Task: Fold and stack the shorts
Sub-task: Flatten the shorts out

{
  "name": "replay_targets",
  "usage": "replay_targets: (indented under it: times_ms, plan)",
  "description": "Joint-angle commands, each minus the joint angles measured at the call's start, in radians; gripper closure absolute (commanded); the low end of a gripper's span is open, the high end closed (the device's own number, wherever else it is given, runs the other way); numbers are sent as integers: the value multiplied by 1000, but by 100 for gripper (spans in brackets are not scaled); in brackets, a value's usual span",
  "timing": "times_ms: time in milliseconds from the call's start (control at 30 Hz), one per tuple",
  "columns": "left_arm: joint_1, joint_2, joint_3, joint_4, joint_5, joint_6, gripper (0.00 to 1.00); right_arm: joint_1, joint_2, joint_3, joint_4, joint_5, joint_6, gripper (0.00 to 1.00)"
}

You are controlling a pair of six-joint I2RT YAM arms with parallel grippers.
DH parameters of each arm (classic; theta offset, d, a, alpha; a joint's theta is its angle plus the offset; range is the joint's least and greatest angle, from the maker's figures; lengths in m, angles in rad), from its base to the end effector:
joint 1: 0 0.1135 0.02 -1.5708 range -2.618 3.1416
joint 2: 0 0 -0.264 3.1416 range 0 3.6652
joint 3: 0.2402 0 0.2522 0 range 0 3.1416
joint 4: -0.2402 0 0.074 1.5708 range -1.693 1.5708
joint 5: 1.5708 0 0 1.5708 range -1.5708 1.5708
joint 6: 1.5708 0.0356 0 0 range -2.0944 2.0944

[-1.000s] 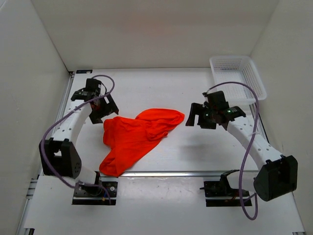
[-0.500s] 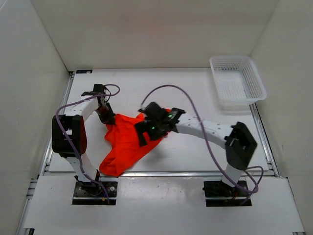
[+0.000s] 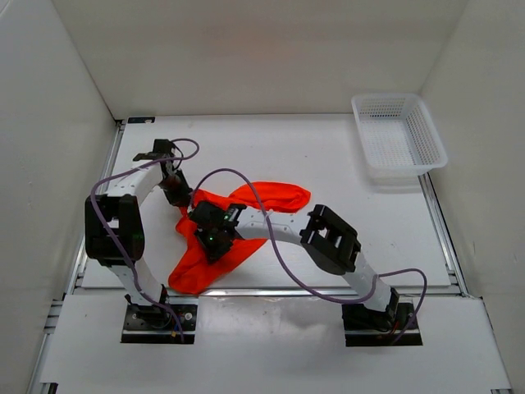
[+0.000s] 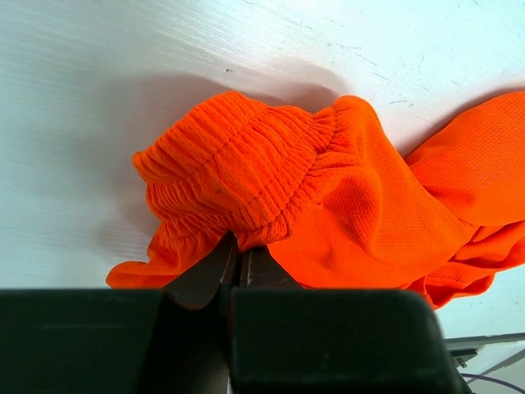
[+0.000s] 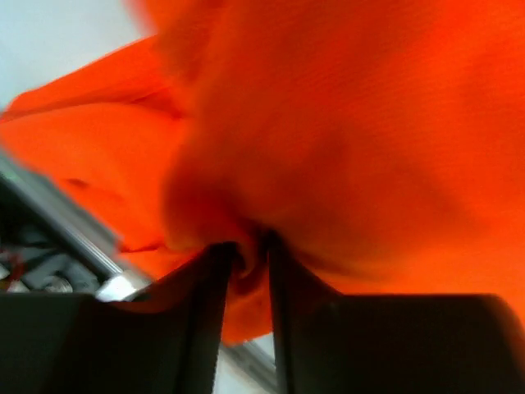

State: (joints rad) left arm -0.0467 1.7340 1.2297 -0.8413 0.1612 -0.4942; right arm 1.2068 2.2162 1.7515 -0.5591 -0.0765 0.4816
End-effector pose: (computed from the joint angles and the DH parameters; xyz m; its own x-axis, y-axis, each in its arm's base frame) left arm 0.3301 -0.0211 0.2018 -0.8960 -0.4268 -0.1224 -0.3898 0.8881 -0.2437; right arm 0.1689 0.4510 0.1747 -0.7076 -0.5601 -0.4307 -0.6975 0.6514 0.2988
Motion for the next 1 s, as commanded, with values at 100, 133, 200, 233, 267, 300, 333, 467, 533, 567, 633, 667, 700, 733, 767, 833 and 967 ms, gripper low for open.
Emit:
replay_targets:
  times_ms: [100,133,200,233,267,300,333,467,533,567,633,667,700,733,767,833,967]
  plan:
    - [33,-76,50,-2,37,17,90,-79,-151,-76,2,102,38,100]
    - [33,-85,66,-11,37,17,90,-111,-192,-102,2,122,38,100]
    - [45,-85,118,-31,37,17,90,-156,-335,-184,2,188,29,100]
    - [54,-85,143,-41,47,17,90,-215,-389,-210,2,205,29,100]
    - [54,-85,172,-63,47,17,90,-254,-442,-252,2,214,16,100]
    - [54,-85,242,-80,47,17,90,-342,-545,-268,2,215,0,100]
    - [54,-85,282,-96,57,17,90,-389,-593,-280,-7,225,-11,100]
    - [54,-74,457,-166,76,26,90,-610,-794,-271,-54,225,-95,100]
    - [44,-86,517,-197,86,26,90,-703,-838,-262,-74,244,-119,100]
    - [35,-96,528,-197,86,26,90,-757,-871,-273,-74,244,-139,100]
    - [2,-114,528,-197,95,17,90,-814,-880,-289,-74,244,-149,100]
    - [-13,-126,528,-197,95,7,90,-876,-880,-299,-74,222,-149,100]
    - [-43,-126,519,-197,112,6,90,-906,-860,-299,-74,207,-149,100]
    - [-60,-126,507,-185,126,-4,90,-933,-822,-309,-64,198,-149,98]
    - [-79,-110,507,-167,145,-4,90,-982,-794,-310,-53,186,-149,70]
    - [-131,-73,522,-166,161,14,51,-1019,-672,-227,-132,105,-138,35]
    - [-177,-17,538,-223,129,42,9,-1011,-700,-228,-116,133,-101,30]
